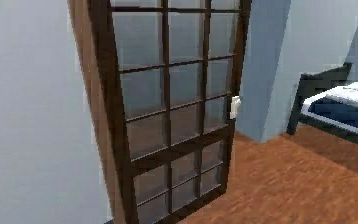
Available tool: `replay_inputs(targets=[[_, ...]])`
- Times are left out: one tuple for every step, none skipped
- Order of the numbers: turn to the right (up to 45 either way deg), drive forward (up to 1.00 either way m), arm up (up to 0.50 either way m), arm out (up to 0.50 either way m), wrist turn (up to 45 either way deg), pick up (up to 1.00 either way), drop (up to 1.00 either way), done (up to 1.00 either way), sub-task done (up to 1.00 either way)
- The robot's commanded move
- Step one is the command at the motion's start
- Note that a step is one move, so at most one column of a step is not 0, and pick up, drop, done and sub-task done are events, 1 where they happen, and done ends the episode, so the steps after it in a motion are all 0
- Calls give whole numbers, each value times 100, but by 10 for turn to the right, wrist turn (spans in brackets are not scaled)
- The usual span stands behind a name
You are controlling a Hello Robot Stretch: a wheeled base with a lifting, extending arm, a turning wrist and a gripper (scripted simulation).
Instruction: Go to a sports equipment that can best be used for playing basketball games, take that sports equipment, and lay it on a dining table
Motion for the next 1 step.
replay_inputs(targets=[[450, 0, 0, 0, 0, 0, 0, 0, 0]])
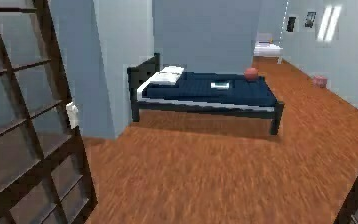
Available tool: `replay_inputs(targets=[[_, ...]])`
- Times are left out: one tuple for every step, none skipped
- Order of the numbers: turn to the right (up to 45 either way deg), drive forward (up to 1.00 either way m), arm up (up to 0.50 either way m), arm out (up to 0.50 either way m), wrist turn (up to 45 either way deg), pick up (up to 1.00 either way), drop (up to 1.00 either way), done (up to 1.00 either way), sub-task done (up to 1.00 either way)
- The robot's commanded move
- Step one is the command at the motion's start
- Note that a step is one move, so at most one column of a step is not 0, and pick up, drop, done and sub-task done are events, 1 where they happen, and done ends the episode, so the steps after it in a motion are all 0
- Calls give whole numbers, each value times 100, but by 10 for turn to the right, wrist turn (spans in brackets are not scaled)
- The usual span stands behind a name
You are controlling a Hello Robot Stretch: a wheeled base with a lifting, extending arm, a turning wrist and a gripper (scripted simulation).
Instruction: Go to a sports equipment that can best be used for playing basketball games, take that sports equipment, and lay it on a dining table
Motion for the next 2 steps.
replay_inputs(targets=[[210, 0, 0, 0, 0, 0, 0, 0, 0], [0, 100, 0, 0, 0, 0, 0, 0, 0]])
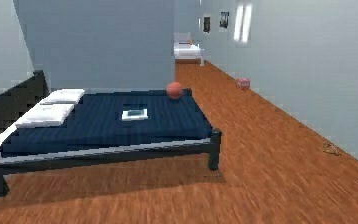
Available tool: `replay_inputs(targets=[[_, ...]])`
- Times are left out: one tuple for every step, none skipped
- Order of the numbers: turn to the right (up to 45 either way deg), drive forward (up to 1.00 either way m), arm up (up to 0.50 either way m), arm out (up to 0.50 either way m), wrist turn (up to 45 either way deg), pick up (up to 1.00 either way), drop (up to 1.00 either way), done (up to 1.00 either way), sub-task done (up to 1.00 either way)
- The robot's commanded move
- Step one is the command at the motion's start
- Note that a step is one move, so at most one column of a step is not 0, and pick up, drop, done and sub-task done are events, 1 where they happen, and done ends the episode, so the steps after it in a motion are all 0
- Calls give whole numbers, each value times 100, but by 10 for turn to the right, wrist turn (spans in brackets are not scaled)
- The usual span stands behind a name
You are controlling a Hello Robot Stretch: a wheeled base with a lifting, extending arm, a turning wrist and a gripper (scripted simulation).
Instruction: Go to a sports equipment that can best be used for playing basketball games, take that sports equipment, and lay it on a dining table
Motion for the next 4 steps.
replay_inputs(targets=[[0, 50, 0, 0, 0, 0, 0, 0, 0], [180, 0, 0, 0, 0, 0, 0, 0, 0], [0, 35, 0, 0, 0, 0, 0, 0, 0], [450, 0, 0, 0, 0, 0, 0, 0, 0]])
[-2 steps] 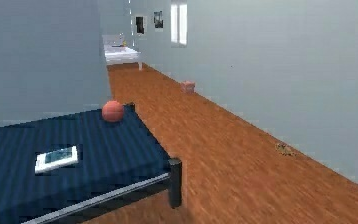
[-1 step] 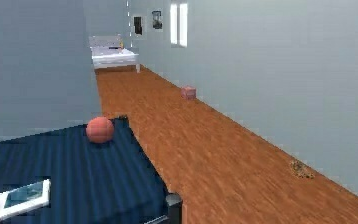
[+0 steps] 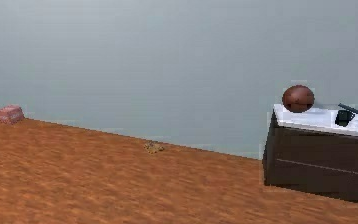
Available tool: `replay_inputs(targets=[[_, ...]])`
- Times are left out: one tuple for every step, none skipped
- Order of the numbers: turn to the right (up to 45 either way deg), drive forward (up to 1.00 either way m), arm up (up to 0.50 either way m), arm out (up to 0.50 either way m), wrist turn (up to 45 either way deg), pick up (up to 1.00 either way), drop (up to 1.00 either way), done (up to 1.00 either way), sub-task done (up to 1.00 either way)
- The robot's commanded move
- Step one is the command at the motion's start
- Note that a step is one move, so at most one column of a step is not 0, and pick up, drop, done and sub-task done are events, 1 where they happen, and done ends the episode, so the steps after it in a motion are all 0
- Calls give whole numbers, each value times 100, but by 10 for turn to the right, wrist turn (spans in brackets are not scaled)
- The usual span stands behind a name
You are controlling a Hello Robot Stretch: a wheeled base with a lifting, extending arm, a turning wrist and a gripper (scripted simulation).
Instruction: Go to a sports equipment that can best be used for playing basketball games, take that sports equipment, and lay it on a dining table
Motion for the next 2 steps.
replay_inputs(targets=[[330, 0, 0, 0, 0, 0, 0, 0, 0], [0, 95, 0, 0, 0, 0, 0, 0, 0]])
